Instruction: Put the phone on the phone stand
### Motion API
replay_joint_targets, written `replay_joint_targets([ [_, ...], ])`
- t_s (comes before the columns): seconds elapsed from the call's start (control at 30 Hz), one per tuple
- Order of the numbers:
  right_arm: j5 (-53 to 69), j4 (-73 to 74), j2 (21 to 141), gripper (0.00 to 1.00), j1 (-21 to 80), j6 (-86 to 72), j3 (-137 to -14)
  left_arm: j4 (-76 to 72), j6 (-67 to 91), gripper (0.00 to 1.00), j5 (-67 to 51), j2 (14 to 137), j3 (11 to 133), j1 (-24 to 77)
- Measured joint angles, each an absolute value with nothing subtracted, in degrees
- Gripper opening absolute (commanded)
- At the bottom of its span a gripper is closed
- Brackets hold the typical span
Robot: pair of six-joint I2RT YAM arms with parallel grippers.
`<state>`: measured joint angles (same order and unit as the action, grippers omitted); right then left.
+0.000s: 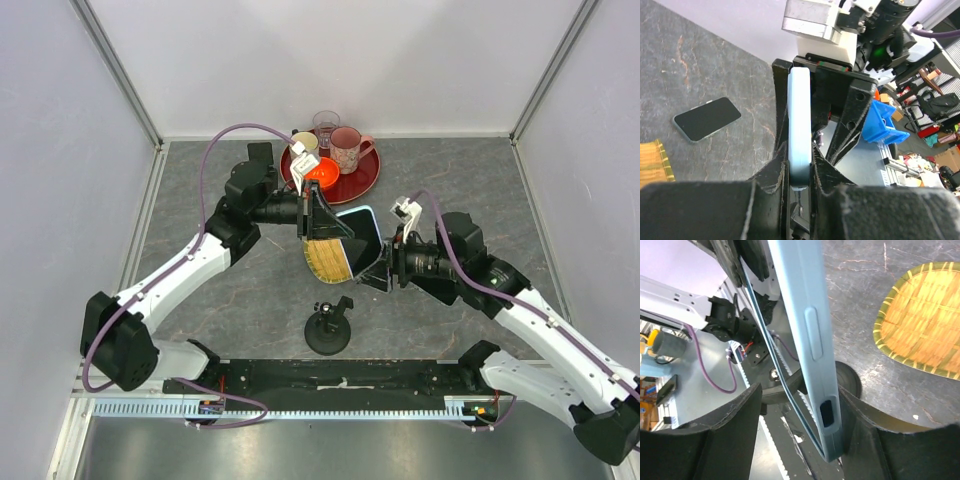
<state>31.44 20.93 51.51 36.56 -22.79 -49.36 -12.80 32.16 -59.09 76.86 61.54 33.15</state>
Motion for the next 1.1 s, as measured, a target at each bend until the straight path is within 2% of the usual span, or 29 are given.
replay_joint_targets([
  [0.17, 32.45, 17.19, 47.72, 0.41, 36.51, -24.82, -47.16, -18.17, 34.72, 0.02, -60.60, 75.68, 59.92, 33.15],
  [0.23, 32.18, 15.40, 45.78, 0.40, 36.40, -25.47, -46.13, -20.32, 35.99, 0.02, -61.52, 75.53, 59.77, 33.15],
  [0.33, 31.94, 12.53, 43.81, 0.32, 36.38, -26.52, -44.51, -22.20, 37.21, 0.02, -62.15, 75.26, 59.55, 33.21],
  [0.43, 31.92, 9.56, 43.16, 0.11, 36.38, -27.42, -43.16, -24.10, 37.95, 0.02, -62.37, 75.22, 59.37, 33.23],
  [0.47, 32.71, 8.45, 43.11, 0.00, 36.40, -27.70, -42.76, -24.36, 38.15, 0.02, -62.67, 75.22, 59.27, 33.10],
  [0.5, 33.23, 7.68, 43.03, 0.00, 36.64, -27.46, -42.52, -24.38, 38.70, 0.05, -63.18, 75.22, 59.22, 32.95],
  [0.57, 33.12, 7.31, 42.81, 0.00, 36.80, -26.83, -42.39, -24.16, 39.42, 0.19, -63.18, 75.20, 59.24, 32.86],
  [0.6, 32.91, 7.35, 42.81, 0.00, 36.80, -26.57, -42.37, -23.68, 39.42, 0.37, -63.07, 75.18, 59.31, 32.86],
  [0.67, 31.77, 7.55, 42.94, 0.00, 36.93, -25.78, -42.37, -21.63, 38.46, 0.53, -62.00, 75.18, 59.99, 32.88],
  [0.7, 30.15, 7.57, 43.11, 0.00, 37.01, -25.41, -42.39, -19.73, 37.87, 0.64, -60.27, 75.18, 60.60, 32.97],
  [0.77, 26.41, 7.84, 43.79, 0.00, 36.95, -24.18, -42.41, -16.27, 36.21, 0.74, -56.82, 75.05, 61.58, 33.15],
  [0.93, 16.93, 9.17, 45.17, 0.00, 36.95, -21.06, -42.65, -7.92, 31.83, 0.79, -46.30, 72.69, 61.76, 33.15],
  [1.03, 10.96, 10.79, 46.00, 0.00, 36.97, -19.25, -43.48, -4.91, 30.30, 0.89, -40.03, 70.63, 61.76, 33.15],
  [1.1, 7.49, 11.33, 46.48, 0.00, 37.41, -18.50, -43.77, -4.01, 30.13, 0.89, -36.73, 69.89, 61.78, 33.15],
])
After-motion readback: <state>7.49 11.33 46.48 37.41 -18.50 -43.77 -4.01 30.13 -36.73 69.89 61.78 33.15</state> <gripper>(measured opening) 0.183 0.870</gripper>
